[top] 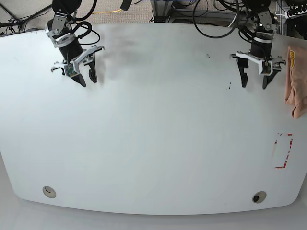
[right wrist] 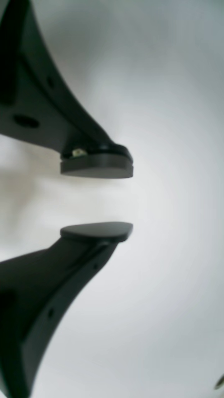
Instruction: Fold the T-shirt properly
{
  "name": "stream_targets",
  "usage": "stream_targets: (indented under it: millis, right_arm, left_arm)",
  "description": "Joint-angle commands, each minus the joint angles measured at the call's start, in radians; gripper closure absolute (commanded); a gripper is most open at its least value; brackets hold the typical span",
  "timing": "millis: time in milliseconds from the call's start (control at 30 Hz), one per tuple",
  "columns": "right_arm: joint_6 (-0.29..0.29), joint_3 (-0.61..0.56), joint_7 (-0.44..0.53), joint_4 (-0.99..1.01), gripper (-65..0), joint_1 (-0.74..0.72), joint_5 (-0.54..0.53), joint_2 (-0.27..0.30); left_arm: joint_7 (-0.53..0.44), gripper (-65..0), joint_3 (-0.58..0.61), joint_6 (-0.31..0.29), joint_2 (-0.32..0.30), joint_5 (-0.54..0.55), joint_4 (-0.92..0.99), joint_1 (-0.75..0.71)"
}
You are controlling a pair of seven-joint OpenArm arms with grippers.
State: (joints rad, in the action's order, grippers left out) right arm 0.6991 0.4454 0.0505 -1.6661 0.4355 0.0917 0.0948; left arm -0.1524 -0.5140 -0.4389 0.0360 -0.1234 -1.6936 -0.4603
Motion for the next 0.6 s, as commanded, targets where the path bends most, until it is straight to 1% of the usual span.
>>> stream_targets:
  millis: [0, 167, 300, 367, 467, 567]
  right_arm:
    - [-0.003, 0.006, 0.051, -0.026, -22.0, 0.053, -0.071, 0.007]
    - [-0.005, 0.01, 0.058, -0.055, -21.7, 0.243, -0.205, 0.01]
    - [-0.005, 0.008, 0.128, -0.055, -21.7, 0.391, -0.289, 0.007]
    - [-0.005, 0.006, 0.156, -0.061, -21.7, 0.455, -0.3, 0.004]
    - [-0.005, 0.003, 0.196, -0.056, -21.7, 0.56, -0.307, -0.022]
    - [-0.001, 0.002, 0.243, -0.019, -21.7, 0.632, -0.306, -0.056]
  left_arm:
    - [-0.049, -38.5, 0.001, 0.002, 0.029, 0.014, -0.053, -0.047]
    - [-0.06, -38.5, 0.001, 0.002, 0.115, 0.014, -0.119, -0.259]
    - [-0.062, -38.5, 0.001, 0.002, 0.121, 0.015, -0.152, -0.432]
    - [-0.062, -38.5, 0.01, 0.002, 0.121, 0.029, -0.153, -0.504]
    - [-0.063, -38.5, 0.013, 0.002, 0.121, 0.13, -0.148, -0.619]
    - [-0.065, -38.5, 0.015, 0.002, 0.121, 0.218, -0.113, -0.69]
